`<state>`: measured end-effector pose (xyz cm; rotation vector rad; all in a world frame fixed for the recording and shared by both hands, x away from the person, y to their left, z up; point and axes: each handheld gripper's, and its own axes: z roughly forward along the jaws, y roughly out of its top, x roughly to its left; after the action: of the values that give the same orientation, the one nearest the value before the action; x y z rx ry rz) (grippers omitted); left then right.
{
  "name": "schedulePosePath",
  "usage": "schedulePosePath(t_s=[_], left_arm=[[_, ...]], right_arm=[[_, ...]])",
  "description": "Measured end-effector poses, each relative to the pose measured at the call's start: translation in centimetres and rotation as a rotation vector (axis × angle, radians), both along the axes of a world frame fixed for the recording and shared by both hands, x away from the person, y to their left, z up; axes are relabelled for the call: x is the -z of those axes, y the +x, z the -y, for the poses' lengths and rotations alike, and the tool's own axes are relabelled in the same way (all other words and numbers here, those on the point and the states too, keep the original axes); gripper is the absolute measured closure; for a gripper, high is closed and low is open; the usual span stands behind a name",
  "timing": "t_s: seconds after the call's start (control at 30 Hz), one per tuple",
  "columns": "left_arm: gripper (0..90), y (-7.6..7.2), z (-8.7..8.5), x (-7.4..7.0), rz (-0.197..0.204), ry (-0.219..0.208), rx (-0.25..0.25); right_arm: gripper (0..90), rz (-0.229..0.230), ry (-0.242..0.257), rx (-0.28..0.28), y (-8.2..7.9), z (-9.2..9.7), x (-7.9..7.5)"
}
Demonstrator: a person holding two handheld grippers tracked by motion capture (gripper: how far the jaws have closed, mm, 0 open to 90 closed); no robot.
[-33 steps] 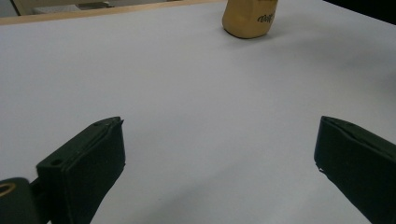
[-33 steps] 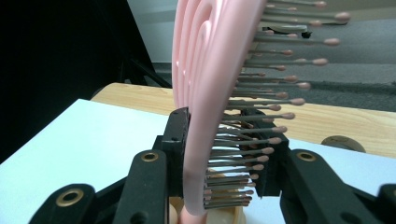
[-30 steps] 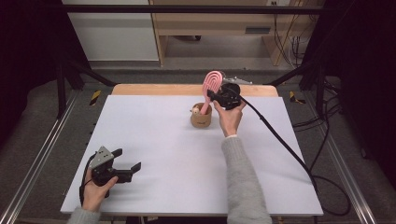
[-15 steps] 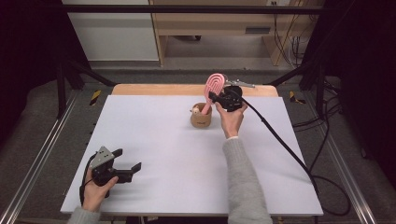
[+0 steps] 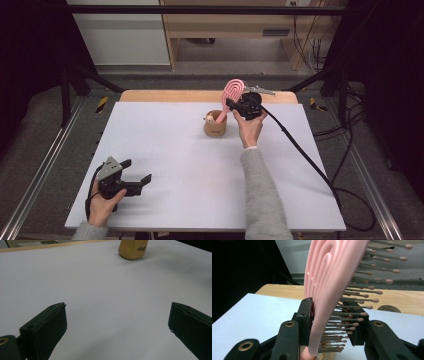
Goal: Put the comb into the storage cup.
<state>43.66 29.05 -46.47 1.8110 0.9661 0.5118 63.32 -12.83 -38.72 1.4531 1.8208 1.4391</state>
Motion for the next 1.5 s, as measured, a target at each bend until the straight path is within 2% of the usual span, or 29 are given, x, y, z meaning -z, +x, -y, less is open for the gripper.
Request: schedulePosePath(t_s=[0.63,0.83,1.1,1.33,1.5], left_arm=[[1.9,0.0,0.1,0.0,-0.001,0.004,0.005],[1.9,0.0,0.1,0.0,-0.001,0.004,0.005],[1.9,0.0,0.1,0.0,-0.001,0.004,0.005],[1.8,0.0,0.1,0.0,0.001,0.005,0.005],[1.9,0.0,0.1,0.0,0.002,0.005,0.005]], right_arm=[[56.2,0.022,-0.047,0.021,0.0,0.9,0.5],[51.8,0.031,-0.067,0.013,-0.2,0.9,0.5],[40.9,0.031,-0.093,0.019,-0.3,1.0,0.6],[35.5,0.041,-0.096,0.014,-0.8,1.1,0.7],[31.1,0.067,-0.097,0.014,-1.5,1.5,0.6]])
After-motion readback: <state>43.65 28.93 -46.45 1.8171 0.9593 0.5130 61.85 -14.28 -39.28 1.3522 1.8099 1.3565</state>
